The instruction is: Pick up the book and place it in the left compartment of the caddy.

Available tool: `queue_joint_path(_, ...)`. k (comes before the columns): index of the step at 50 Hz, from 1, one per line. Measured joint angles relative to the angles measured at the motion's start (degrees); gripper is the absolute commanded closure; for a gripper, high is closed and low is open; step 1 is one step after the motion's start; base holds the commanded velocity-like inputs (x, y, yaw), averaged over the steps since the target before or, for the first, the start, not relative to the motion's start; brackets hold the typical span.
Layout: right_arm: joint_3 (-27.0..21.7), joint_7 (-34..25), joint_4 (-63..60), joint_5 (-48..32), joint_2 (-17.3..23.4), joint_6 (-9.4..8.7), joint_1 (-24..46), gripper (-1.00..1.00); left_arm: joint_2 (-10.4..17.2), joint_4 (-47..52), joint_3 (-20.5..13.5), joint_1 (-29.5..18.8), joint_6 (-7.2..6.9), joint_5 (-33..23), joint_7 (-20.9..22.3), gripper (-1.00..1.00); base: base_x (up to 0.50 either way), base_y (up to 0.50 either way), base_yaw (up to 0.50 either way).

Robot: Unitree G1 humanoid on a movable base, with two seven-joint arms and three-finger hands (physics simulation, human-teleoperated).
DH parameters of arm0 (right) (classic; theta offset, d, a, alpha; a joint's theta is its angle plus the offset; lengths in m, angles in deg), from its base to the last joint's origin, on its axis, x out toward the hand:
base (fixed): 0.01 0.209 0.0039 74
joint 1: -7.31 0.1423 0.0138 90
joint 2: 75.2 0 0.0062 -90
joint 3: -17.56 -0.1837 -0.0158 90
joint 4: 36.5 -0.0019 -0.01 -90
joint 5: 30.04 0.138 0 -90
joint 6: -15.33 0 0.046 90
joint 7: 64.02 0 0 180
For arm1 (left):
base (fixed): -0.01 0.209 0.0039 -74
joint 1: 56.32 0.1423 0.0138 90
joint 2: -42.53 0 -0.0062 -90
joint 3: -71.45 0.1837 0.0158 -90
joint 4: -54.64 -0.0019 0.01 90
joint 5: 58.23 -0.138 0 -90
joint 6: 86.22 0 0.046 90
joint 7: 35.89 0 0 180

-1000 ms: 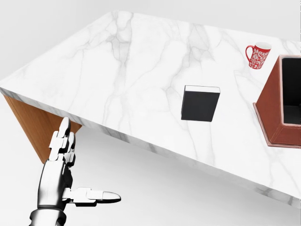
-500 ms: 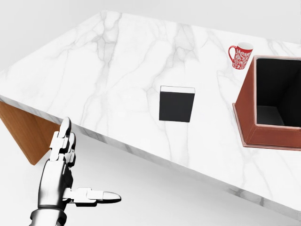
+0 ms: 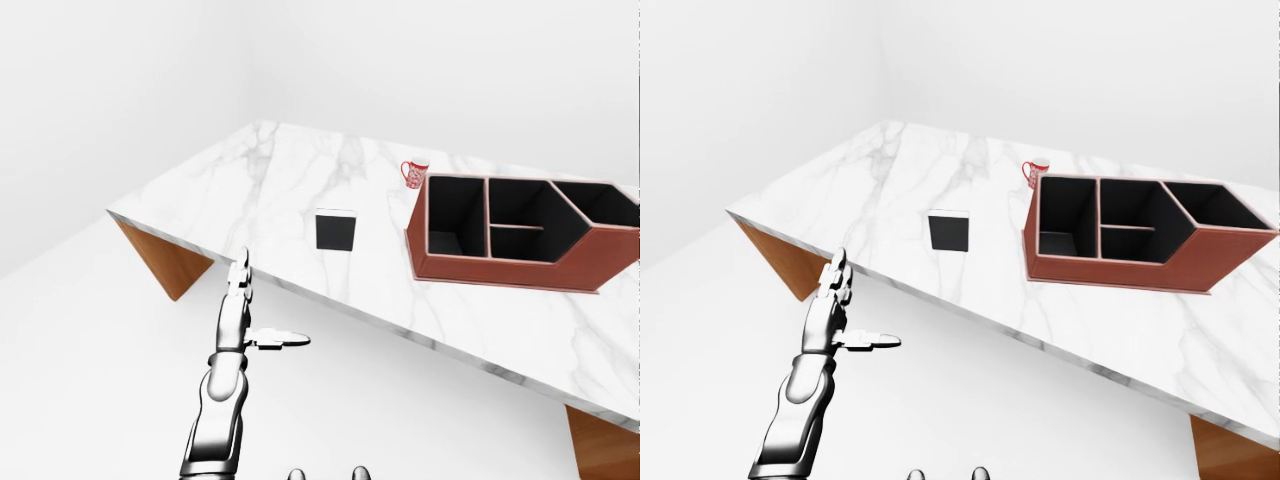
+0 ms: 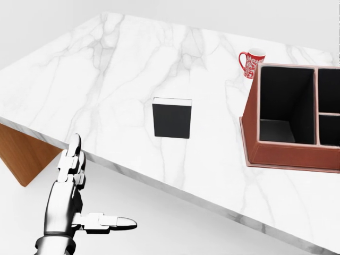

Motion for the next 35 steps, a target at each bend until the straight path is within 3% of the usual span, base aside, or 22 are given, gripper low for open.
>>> queue_joint_path(35, -0.11, -0.01, -0.19, -0.02, -0.01, 0.00, -0.02, -1.00, -0.09, 0.43, -0.12, 0.02, 0.00, 0.52, 0.03, -1.00, 0.11, -0.22, 0.00)
